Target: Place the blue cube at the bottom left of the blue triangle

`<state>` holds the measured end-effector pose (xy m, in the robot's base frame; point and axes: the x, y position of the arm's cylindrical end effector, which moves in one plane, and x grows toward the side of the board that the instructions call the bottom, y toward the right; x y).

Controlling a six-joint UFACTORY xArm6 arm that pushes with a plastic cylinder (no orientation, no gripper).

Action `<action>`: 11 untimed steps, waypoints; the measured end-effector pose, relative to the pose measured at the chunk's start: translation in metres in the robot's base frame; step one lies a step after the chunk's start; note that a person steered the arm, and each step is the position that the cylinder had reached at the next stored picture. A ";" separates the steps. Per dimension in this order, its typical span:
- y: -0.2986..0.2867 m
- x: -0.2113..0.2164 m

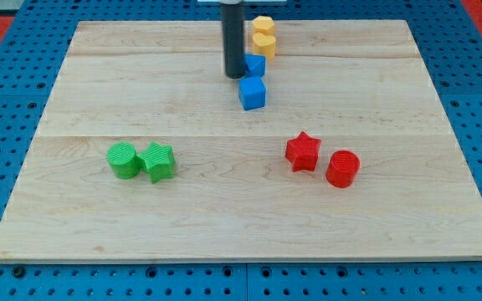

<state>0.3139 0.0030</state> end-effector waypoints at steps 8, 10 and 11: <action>-0.091 0.043; -0.071 0.006; -0.028 0.022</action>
